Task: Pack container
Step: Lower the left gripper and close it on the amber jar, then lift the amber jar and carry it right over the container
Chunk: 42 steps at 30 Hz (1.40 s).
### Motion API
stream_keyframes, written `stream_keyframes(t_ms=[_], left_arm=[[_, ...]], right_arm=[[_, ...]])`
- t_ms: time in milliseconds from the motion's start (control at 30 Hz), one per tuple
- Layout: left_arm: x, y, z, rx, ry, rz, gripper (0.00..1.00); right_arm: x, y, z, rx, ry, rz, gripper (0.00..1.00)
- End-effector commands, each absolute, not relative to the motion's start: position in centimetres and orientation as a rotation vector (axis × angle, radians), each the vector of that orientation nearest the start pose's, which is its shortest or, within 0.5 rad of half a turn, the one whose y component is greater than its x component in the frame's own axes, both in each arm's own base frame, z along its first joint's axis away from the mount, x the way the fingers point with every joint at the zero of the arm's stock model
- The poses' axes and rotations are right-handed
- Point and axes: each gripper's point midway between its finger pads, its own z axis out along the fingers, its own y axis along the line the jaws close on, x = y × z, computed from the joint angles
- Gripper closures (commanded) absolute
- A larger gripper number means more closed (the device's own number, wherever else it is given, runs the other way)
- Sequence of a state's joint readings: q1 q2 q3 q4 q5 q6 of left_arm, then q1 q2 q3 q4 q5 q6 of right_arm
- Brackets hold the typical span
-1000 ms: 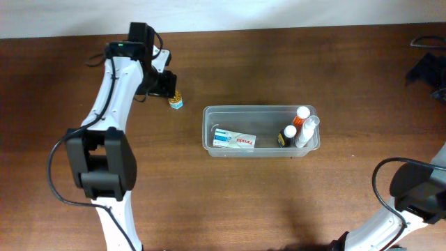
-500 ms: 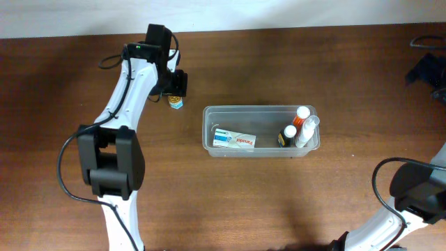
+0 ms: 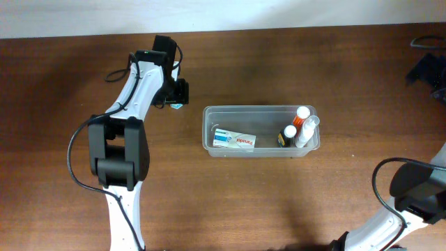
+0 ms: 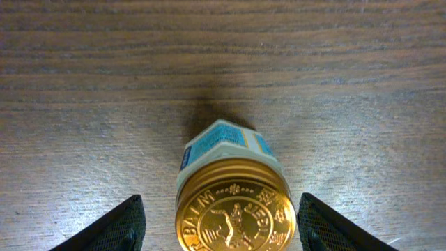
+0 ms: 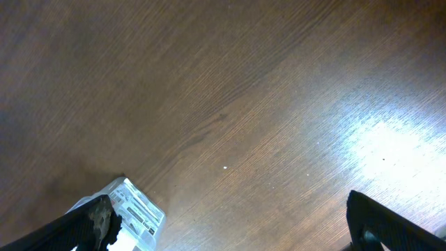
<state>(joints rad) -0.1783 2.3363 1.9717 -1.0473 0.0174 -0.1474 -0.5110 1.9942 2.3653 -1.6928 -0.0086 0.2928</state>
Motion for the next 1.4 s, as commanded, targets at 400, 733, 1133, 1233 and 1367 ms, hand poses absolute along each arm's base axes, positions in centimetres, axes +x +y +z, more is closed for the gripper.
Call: stream_keyframes(t_ms=[400,733,1133,1233,1367], left_arm=[[48.84,-8.72,2.63,0.023,2.973,-0.047,0.44],[48.87,-8.72,2.55,0.024,2.973,-0.047,0.46],[49.33,-8.81,2.63,0.024,2.953,-0.051,0.46],[49.32,-8.80,2.61,0.024,2.954,-0.051,0.52],[49.31,-8.80,2.59,0.024,2.955,-0.051,0.56]], right_arm=[[34.31,-19.02,26.30,1.144,2.656,-0.021,0.02],[34.32,-19.02,26.30,1.144,2.656,-0.021,0.02],[34.32,-19.02,26.30,1.144,2.656,-0.021,0.02],[34.32,-19.02,26.30,1.144,2.656,-0.021,0.01],[34.32,-19.02,26.30,1.144,2.656,-0.021,0.02]])
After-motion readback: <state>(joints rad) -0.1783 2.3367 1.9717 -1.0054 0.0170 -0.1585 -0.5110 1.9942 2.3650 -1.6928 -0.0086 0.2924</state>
